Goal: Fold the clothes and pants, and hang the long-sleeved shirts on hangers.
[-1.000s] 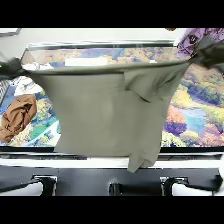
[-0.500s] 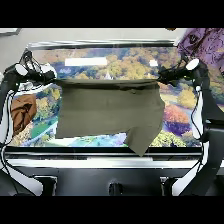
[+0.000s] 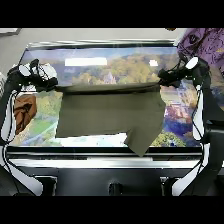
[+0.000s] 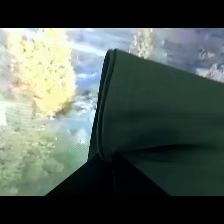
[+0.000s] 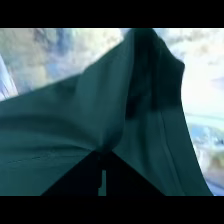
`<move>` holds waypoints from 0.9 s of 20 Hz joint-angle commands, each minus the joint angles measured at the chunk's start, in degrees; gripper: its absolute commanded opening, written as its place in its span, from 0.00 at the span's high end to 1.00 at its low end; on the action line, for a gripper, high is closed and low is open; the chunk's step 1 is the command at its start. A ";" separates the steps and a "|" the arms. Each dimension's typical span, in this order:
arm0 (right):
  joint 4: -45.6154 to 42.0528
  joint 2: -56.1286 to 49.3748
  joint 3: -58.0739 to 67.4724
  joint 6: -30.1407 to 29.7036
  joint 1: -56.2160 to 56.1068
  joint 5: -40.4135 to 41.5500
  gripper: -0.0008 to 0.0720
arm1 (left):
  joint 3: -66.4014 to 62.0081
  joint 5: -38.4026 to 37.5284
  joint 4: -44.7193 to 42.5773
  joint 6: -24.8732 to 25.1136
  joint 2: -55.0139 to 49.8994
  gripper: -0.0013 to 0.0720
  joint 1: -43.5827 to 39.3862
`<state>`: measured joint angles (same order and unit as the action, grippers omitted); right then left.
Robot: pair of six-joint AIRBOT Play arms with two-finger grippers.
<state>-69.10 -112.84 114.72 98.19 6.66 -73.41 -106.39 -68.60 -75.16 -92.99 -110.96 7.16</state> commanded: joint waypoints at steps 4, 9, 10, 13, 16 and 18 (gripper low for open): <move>-4.33 -1.81 -0.17 0.22 -0.07 -11.02 0.95 | 5.51 -8.39 -0.09 -0.02 -0.24 0.96 -0.11; -3.78 -4.63 -0.17 0.24 -0.09 -11.76 0.95 | 6.16 -8.31 0.22 -0.02 -1.49 0.96 -0.17; -3.52 -4.98 -0.17 0.24 -0.09 -11.76 0.95 | 6.16 -8.24 0.76 -0.02 -1.55 0.92 -0.22; -1.88 -5.18 -0.15 0.17 -0.07 -11.63 0.66 | 5.03 -7.91 3.80 -0.04 -1.40 0.13 -0.02; -0.61 -2.82 -0.15 -2.69 -0.07 -12.48 0.38 | 1.20 -7.91 4.83 -1.40 0.70 0.07 0.96; -2.75 1.29 -0.15 -6.60 0.52 -13.49 0.38 | -0.61 -7.96 4.83 -2.58 4.11 0.06 2.91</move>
<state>-70.78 -115.04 114.54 95.90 6.76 -85.56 -104.60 -76.55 -71.37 -94.02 -109.80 8.43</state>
